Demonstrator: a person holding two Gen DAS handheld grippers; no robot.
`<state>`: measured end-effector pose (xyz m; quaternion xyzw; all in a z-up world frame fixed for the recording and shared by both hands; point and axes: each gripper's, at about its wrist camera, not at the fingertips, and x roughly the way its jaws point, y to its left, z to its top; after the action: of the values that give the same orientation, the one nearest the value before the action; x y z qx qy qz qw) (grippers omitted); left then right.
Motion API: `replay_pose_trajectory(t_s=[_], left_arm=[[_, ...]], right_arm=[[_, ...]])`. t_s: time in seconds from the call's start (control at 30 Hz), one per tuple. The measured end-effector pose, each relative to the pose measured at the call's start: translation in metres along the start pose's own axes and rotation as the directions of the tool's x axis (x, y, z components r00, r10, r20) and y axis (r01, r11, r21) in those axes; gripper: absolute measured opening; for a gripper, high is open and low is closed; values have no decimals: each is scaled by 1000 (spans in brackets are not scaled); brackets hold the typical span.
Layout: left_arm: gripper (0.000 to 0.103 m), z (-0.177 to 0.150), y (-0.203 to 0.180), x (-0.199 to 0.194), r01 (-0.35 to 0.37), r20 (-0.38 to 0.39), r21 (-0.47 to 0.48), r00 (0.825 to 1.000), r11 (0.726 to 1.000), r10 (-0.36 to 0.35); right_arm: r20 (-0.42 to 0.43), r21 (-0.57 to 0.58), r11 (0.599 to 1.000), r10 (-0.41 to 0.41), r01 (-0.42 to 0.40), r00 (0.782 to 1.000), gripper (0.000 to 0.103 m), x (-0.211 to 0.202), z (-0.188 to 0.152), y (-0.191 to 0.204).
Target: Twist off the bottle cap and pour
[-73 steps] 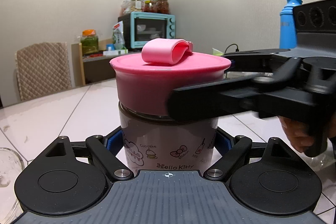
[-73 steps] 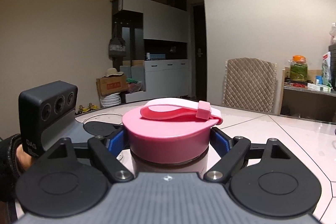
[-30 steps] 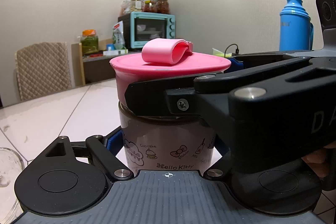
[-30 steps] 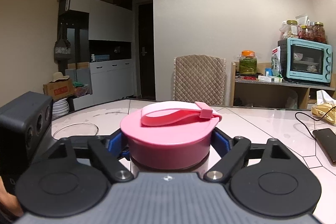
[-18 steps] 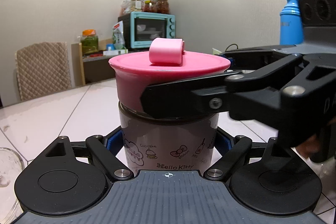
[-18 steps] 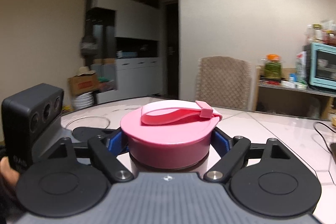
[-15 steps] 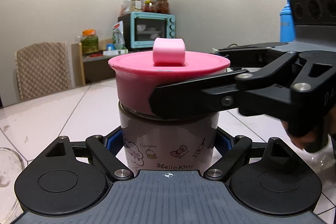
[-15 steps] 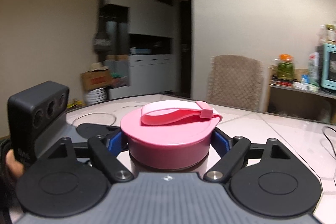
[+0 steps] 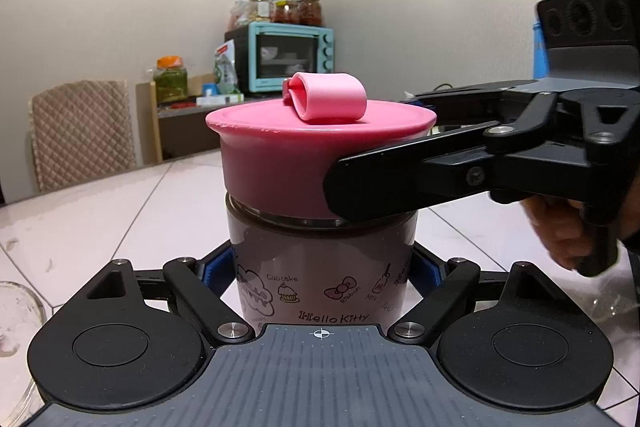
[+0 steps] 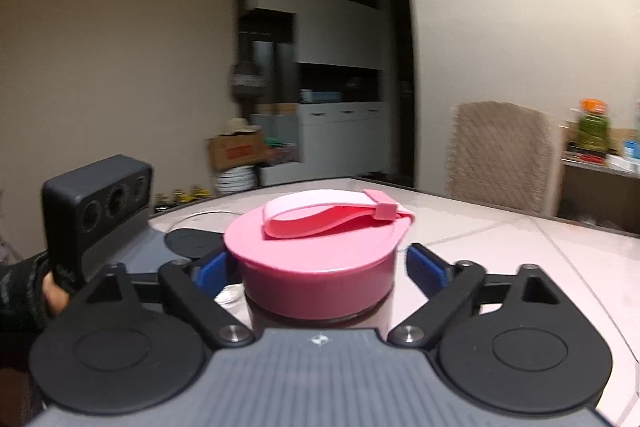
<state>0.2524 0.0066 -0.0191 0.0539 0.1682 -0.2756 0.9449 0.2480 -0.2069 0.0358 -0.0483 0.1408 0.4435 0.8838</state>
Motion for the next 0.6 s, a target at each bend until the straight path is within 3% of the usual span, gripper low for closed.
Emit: replay_pose_trajectory(t_s=[0.3, 0.6], left_arm=[[90, -1, -1, 0, 0, 0, 0, 1000, 1000, 0], [90, -1, -1, 0, 0, 0, 0, 1000, 1000, 0]], right_arm=[[27, 50, 981, -189, 187, 982, 96, -6, -5, 33], [37, 74, 951, -303, 299, 952, 98, 9, -8, 46]])
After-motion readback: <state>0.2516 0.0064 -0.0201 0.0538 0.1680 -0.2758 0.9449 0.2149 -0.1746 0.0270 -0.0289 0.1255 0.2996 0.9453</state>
